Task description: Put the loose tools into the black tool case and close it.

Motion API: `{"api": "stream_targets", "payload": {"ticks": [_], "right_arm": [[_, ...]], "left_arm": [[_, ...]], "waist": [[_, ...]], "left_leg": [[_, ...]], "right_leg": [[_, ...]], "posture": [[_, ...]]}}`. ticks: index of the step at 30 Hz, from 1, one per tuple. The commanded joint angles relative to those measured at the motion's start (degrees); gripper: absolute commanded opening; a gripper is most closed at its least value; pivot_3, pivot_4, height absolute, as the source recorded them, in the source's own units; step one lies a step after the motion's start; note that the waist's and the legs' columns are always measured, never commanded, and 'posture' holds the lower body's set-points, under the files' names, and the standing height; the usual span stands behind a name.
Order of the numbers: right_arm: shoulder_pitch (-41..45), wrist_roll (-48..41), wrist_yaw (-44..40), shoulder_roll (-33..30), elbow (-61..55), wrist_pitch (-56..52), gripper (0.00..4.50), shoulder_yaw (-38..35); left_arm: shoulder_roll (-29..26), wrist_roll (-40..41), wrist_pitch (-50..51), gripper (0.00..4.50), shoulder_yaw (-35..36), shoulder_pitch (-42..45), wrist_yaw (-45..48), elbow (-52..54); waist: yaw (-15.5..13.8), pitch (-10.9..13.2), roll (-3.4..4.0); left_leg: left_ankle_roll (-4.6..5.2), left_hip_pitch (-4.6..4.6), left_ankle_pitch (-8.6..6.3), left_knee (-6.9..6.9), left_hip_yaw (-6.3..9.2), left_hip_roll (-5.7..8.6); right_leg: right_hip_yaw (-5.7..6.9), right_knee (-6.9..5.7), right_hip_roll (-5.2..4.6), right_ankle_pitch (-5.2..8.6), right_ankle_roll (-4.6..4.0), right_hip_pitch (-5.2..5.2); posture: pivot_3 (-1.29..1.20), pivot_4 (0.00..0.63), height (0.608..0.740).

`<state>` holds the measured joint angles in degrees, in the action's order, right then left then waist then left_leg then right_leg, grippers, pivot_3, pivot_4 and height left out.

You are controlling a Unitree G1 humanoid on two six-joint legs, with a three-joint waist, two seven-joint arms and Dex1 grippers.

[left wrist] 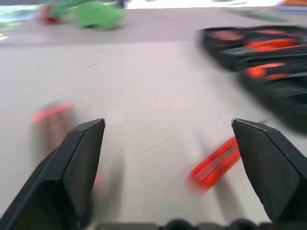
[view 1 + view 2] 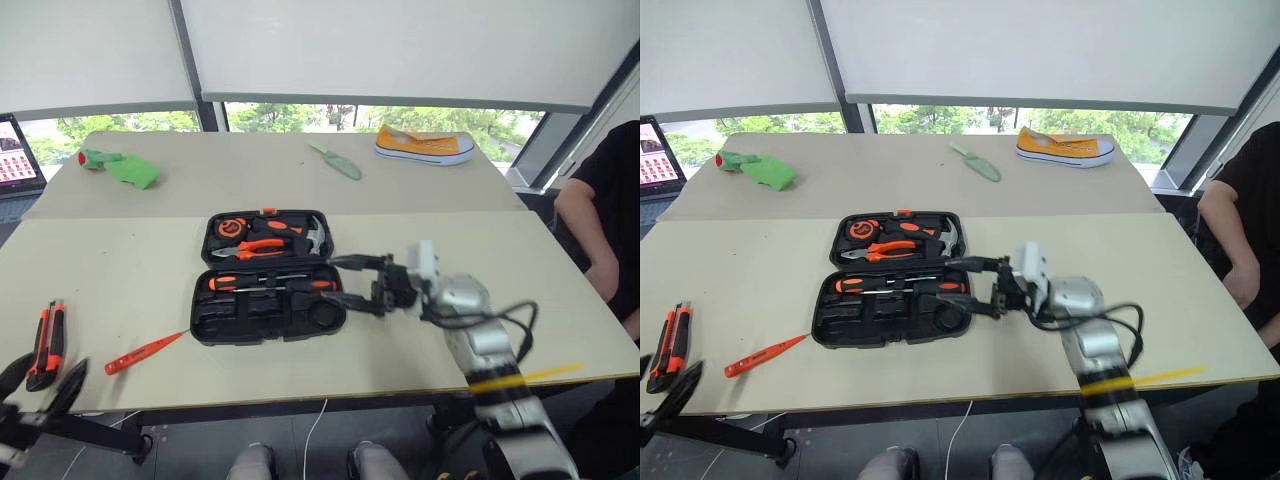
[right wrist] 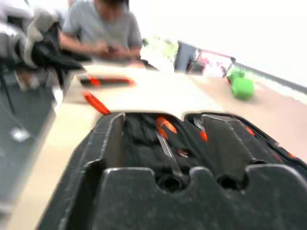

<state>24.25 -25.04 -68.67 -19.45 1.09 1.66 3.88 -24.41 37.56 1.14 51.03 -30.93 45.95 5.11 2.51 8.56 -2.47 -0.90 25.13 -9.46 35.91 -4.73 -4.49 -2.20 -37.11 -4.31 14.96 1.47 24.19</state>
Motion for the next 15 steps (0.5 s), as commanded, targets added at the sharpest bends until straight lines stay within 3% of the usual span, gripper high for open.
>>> {"api": "stream_targets", "payload": {"ticks": [1, 5, 10, 15], "right_arm": [[-5.6, -4.7, 1.9, -2.9, -10.9, -3.4, 3.37, -2.9], [-12.9, -4.0, 3.0, -5.6, -13.7, -0.9, 4.46, -5.5], [-14.6, -4.0, 1.8, -8.2, -12.8, 1.7, 4.46, -7.2], [-12.2, -5.3, 1.0, -9.8, -14.1, 0.9, 4.46, -6.6]], "left_arm": [[3.0, 1.0, -1.5, 4.50, 4.6, -4.6, -3.2, -0.2], [5.7, 4.0, 0.9, 4.50, 7.1, -6.8, -7.5, -0.4], [2.8, 4.4, 1.4, 4.50, 4.4, -7.6, -3.0, 1.6], [-7.2, 3.2, 4.0, 4.50, -1.3, -3.8, 4.5, 2.9]], "waist": [[-0.1, 0.0, -0.02], [-0.5, -0.2, -0.35], [-1.0, -0.1, -0.49], [-1.6, -0.1, -0.45]], "left_leg": [[-0.27, -0.01, -0.16, 0.01, -0.02, -0.01], [-0.37, -0.37, -0.23, 0.07, -0.11, 0.01], [-0.44, -0.40, -0.27, 0.08, -0.12, -0.04], [-0.44, -0.41, -0.27, 0.07, -0.17, -0.16]], "right_leg": [[0.01, -0.01, 0.00, 0.00, -0.01, -0.01], [0.00, 0.12, -0.11, 0.25, -0.24, -0.07], [0.04, 0.22, -0.16, 0.33, -0.11, -0.04], [0.15, 0.27, -0.14, 0.24, -0.23, -0.02]], "posture": [[0.00, 0.150, 0.740], [0.00, 0.150, 0.740], [0.00, 0.150, 0.740], [0.00, 0.150, 0.740]]}}
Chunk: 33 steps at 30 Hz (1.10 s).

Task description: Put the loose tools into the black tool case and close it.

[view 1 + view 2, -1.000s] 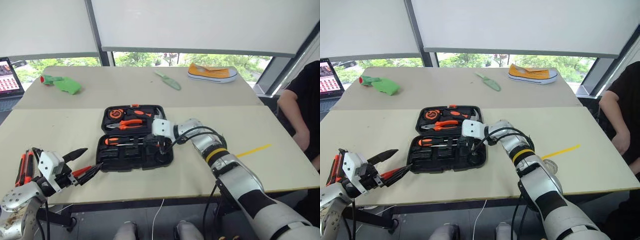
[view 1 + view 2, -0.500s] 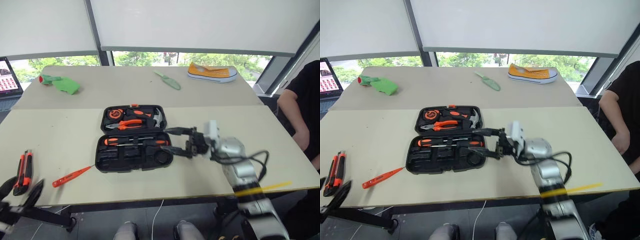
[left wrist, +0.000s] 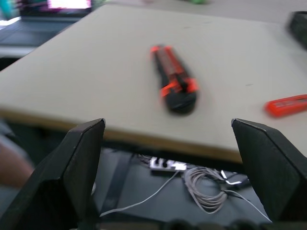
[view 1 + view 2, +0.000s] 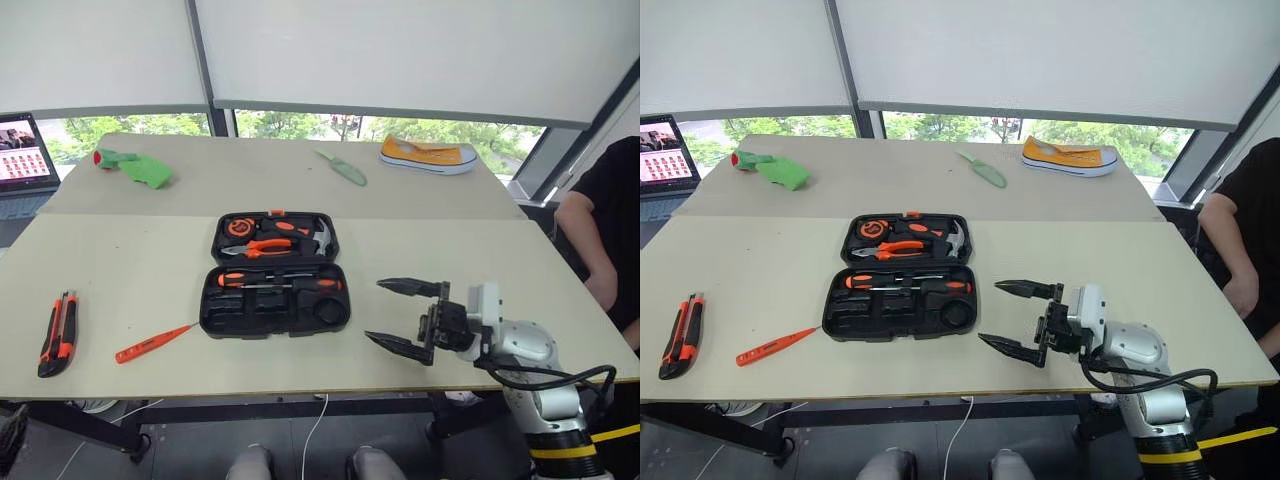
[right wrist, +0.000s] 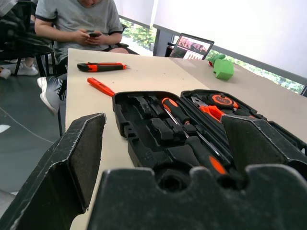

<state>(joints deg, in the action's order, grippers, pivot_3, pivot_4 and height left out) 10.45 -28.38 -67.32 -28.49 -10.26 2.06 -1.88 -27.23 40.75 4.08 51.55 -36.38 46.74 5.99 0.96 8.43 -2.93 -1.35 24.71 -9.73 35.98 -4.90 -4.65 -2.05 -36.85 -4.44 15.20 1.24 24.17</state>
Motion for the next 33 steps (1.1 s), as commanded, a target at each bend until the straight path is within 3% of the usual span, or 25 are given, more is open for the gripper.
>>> {"api": "stream_targets", "payload": {"ticks": [1, 6, 10, 13, 18, 20, 22, 24, 28, 33], "right_arm": [[2.2, -2.3, -0.5, -1.1, -3.4, -0.1, 4.46, -0.7], [3.8, -3.4, 0.0, -2.0, -6.7, -2.2, 4.46, 0.3], [3.8, -3.4, 0.3, -2.7, -8.6, -3.4, 4.46, 1.4], [3.8, -3.4, -0.1, -3.4, -9.8, -4.1, 4.50, 1.7], [3.1, -3.5, 0.3, -4.9, -11.3, -4.8, 4.50, 1.0], [2.4, -3.4, 0.8, -5.3, -11.8, -4.7, 4.50, 0.4], [1.2, -3.4, 1.0, -6.1, -12.5, -4.4, 4.50, -0.8], [0.0, -4.0, 0.8, -7.3, -13.4, -4.3, 4.50, -2.4], [-0.6, -4.6, 1.0, -9.4, -12.9, -4.6, 4.50, -5.1], [0.4, -2.7, 1.0, -11.7, -9.2, -4.4, 4.50, -5.6]], "left_arm": [[-7.5, -0.9, 2.2, 4.50, -3.6, 3.3, 4.6, 2.1], [-18.8, -7.5, 6.9, 4.50, -14.3, 11.1, 6.8, 0.7], [-24.5, -11.9, 11.3, 4.50, -22.9, 18.1, 8.6, -2.8], [-28.9, -16.4, 12.9, 3.82, -28.1, 19.4, 11.3, -5.8], [-30.5, -19.8, 9.1, 2.07, -31.1, 22.2, 14.6, -11.6], [-29.0, -18.9, 6.1, 1.25, -30.4, 24.7, 15.8, -13.8], [-26.6, -11.8, 7.0, 0.58, -27.0, 28.3, 18.7, -12.1], [-27.2, -8.6, 7.4, 0.47, -25.2, 29.7, 23.0, -10.7], [-30.1, -9.9, 5.4, 0.47, -26.9, 34.0, 27.2, -11.7], [-28.1, -16.0, 5.4, 0.47, -40.5, 48.5, 27.4, -8.9]], "waist": [[-0.1, 0.0, -0.02], [-0.3, 0.0, 0.08], [0.1, 0.0, 0.10], [0.3, 0.0, 0.11], [0.0, 0.0, 0.27], [-0.2, 0.0, 0.28], [-0.3, 0.1, 0.31], [-0.6, 0.1, 0.15], [-0.9, 0.1, 0.06], [-1.8, 0.1, 0.13]], "left_leg": [[0.00, 0.00, 0.00, 0.00, -0.02, -0.01], [0.01, 0.02, 0.01, -0.03, -0.17, -0.11], [0.08, 0.10, 0.05, -0.14, -0.31, -0.15], [0.32, 0.12, 0.19, -0.14, -0.31, -0.23], [0.15, 0.04, 0.09, -0.23, -0.33, -0.26], [0.10, 0.03, 0.06, -0.22, -0.36, -0.23], [0.10, 0.02, 0.06, -0.20, -0.37, -0.23], [0.11, 0.09, 0.07, -0.12, -0.37, -0.23], [0.11, 0.12, 0.07, -0.04, -0.37, -0.21], [0.13, 0.08, 0.08, 0.02, -0.37, -0.16]], "right_leg": [[0.00, 0.00, 0.00, -0.01, -0.01, 0.02], [0.14, 0.00, 0.02, -0.26, -0.36, 0.05], [0.07, -0.02, 0.11, -0.26, -0.25, -0.01], [0.07, -0.18, 0.23, -0.30, -0.01, 0.08], [0.10, -0.20, 0.22, -0.21, -0.11, 0.10], [0.09, -0.20, 0.17, -0.21, -0.11, 0.09], [0.10, -0.21, 0.16, -0.21, -0.11, 0.08], [0.12, -0.22, 0.14, -0.22, -0.09, 0.07], [0.13, -0.20, 0.12, -0.26, -0.04, 0.04], [0.13, -0.21, 0.11, -0.27, -0.03, -0.05]], "posture": [[0.00, 0.150, 0.740], [0.00, 0.150, 0.740], [0.00, 0.150, 0.740], [0.00, 0.150, 0.740], [0.00, 0.150, 0.740], [0.00, 0.150, 0.740], [0.00, 0.150, 0.740], [0.00, 0.150, 0.740], [0.00, 0.150, 0.740], [0.00, 0.150, 0.740]]}}
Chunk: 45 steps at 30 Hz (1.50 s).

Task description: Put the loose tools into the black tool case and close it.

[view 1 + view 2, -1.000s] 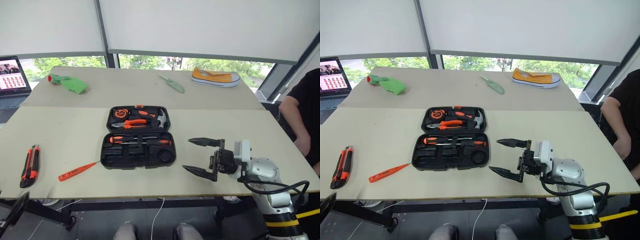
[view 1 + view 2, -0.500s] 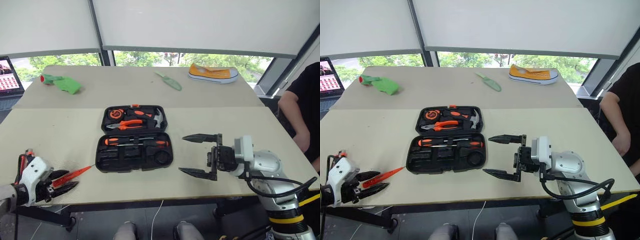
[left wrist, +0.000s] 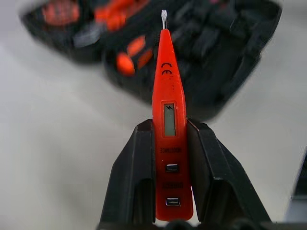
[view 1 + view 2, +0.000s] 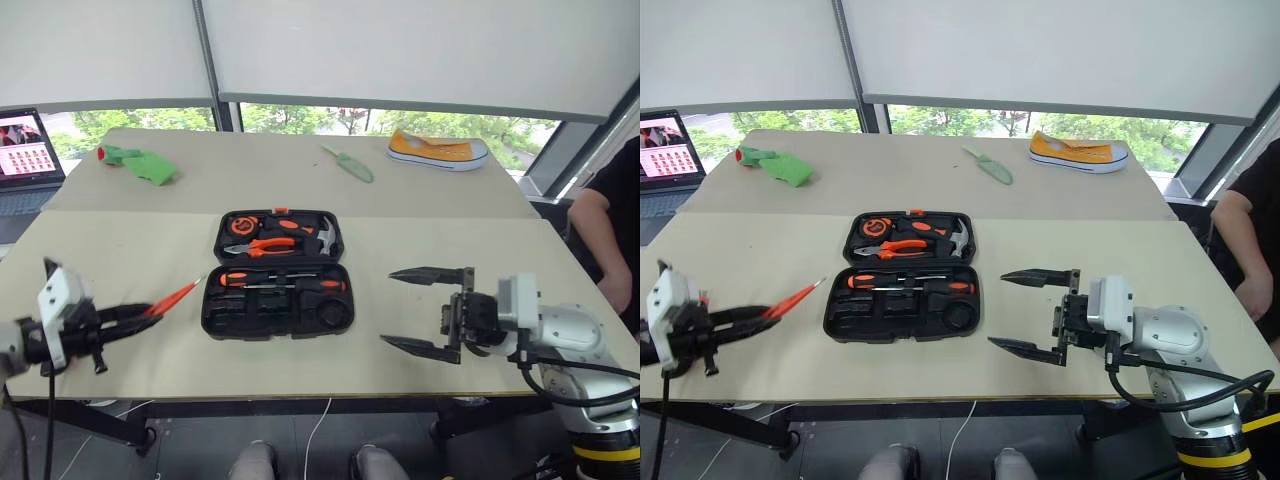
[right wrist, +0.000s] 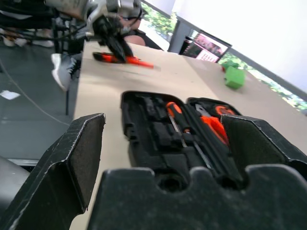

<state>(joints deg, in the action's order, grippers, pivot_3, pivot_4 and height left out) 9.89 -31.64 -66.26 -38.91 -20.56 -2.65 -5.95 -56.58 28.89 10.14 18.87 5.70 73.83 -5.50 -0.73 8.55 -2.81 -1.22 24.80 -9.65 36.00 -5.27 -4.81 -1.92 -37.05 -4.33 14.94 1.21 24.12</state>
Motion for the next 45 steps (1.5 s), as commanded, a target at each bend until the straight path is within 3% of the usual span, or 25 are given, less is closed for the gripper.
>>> {"api": "stream_targets", "payload": {"ticks": [1, 6, 12, 27, 45], "right_arm": [[1.2, 0.8, -0.1, -1.6, 1.6, 0.3, 4.50, -1.4], [2.0, 1.4, 0.1, -2.0, 2.5, -0.1, 4.50, -0.1], [0.0, 1.6, 1.5, -1.6, 1.0, -0.1, 4.50, -0.3], [-3.4, 1.8, 4.1, -1.5, -1.8, -0.1, 4.50, -0.4], [-3.2, 1.1, 3.9, -1.4, -2.3, -2.0, 4.50, 0.6]], "left_arm": [[2.1, -6.1, -0.3, 0.47, -10.7, 9.3, -0.4, 2.4], [5.1, -18.4, -3.9, 0.47, -23.6, 21.2, -0.7, -2.3], [5.7, -25.9, -6.2, 0.47, -30.9, 29.6, 1.1, -5.6], [4.9, -32.6, -11.6, 0.47, -33.9, 31.7, 2.4, -12.7], [9.3, -35.5, -9.9, 0.47, -37.2, 35.0, 3.9, -14.2]], "waist": [[0.0, 0.0, 0.02], [0.2, 0.0, 0.02], [0.4, 0.0, 0.03], [0.2, 0.0, 0.03], [-0.1, -0.1, 0.18]], "left_leg": [[0.02, 0.01, 0.01, 0.03, -0.01, 0.01], [0.27, 0.25, 0.16, 0.25, 0.06, 0.00], [0.29, 0.31, 0.15, 0.23, 0.20, -0.06], [0.30, 0.33, 0.15, 0.51, 0.22, -0.07], [0.35, 0.31, 0.19, 0.81, 0.27, -0.04]], "right_leg": [[-0.01, 0.00, 0.00, -0.02, 0.04, -0.02], [-0.14, -0.03, 0.20, -0.15, 0.28, 0.02], [-0.33, -0.05, 0.48, -0.15, 0.29, 0.11], [-0.36, -0.11, 0.46, -0.18, 0.36, 0.00], [-0.39, -0.19, 0.46, -0.25, 0.48, -0.19]], "posture": [[0.00, 0.150, 0.740], [0.00, 0.150, 0.740], [0.00, 0.150, 0.740], [0.00, 0.150, 0.740], [0.00, 0.150, 0.740]]}}
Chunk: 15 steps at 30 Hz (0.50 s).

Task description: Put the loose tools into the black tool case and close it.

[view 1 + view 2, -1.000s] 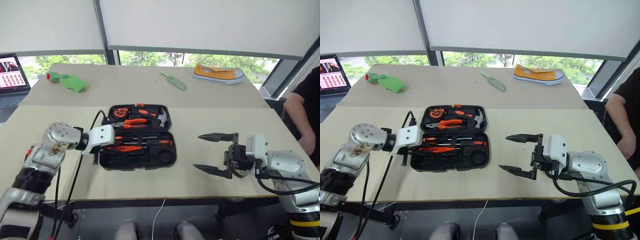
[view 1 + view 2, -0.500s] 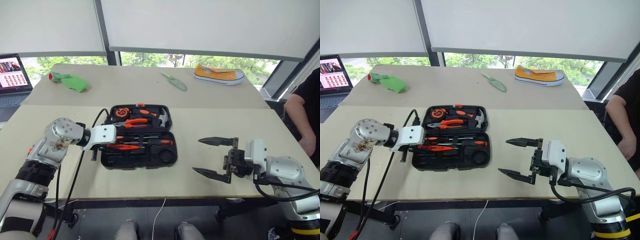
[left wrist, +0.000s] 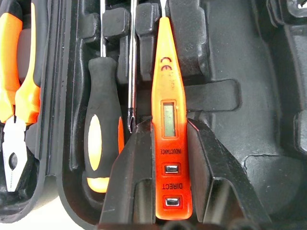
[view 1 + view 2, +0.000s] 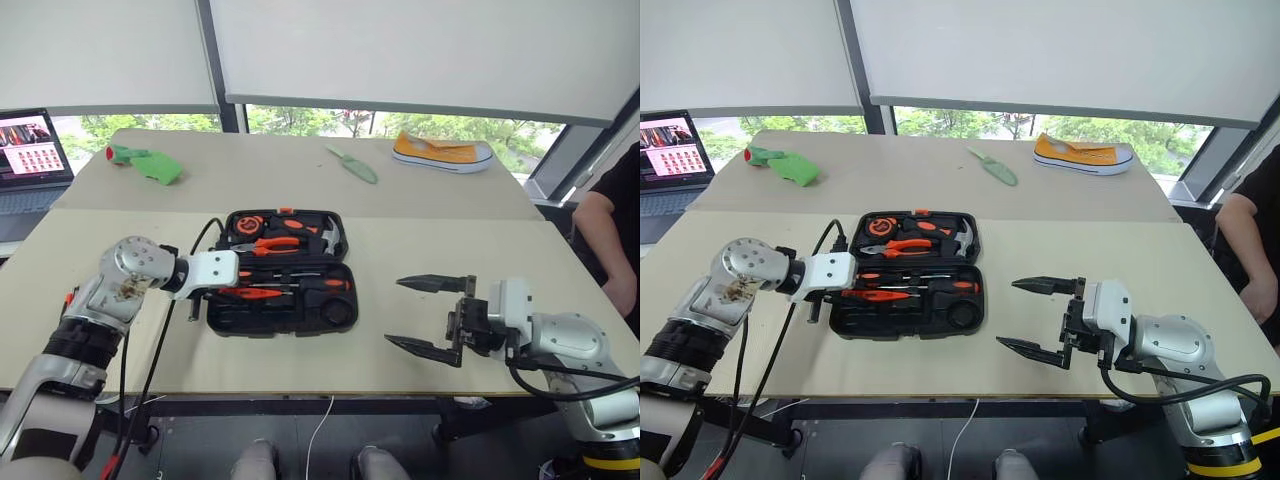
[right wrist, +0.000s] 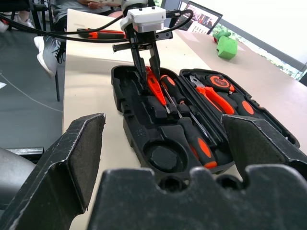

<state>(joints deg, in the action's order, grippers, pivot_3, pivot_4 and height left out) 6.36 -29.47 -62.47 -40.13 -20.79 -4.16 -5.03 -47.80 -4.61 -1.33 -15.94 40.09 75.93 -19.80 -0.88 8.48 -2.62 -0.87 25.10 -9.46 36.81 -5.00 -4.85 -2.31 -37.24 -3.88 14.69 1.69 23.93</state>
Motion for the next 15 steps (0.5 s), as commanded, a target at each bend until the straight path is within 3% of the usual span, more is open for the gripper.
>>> {"api": "stream_targets", "payload": {"ticks": [1, 15], "right_arm": [[0.2, -1.1, 0.1, -0.1, -2.2, -0.5, 4.50, -0.3], [0.6, -1.4, 0.7, 0.6, -2.3, -1.1, 4.50, 0.5]], "left_arm": [[0.4, -2.2, 1.9, 0.47, -2.6, 0.7, 2.0, 0.4], [-0.4, -6.1, 3.3, 0.47, -4.3, 2.8, 1.5, -1.1]], "waist": [[0.0, 0.0, 0.00], [0.1, 0.0, 0.00]], "left_leg": [[0.01, 0.00, 0.00, 0.01, 0.00, 0.00], [0.11, 0.00, 0.08, 0.04, 0.05, 0.01]], "right_leg": [[0.00, 0.00, 0.00, -0.01, 0.00, -0.01], [-0.03, -0.10, 0.03, -0.04, 0.03, 0.00]], "posture": [[0.00, 0.150, 0.740], [0.00, 0.150, 0.740]]}}
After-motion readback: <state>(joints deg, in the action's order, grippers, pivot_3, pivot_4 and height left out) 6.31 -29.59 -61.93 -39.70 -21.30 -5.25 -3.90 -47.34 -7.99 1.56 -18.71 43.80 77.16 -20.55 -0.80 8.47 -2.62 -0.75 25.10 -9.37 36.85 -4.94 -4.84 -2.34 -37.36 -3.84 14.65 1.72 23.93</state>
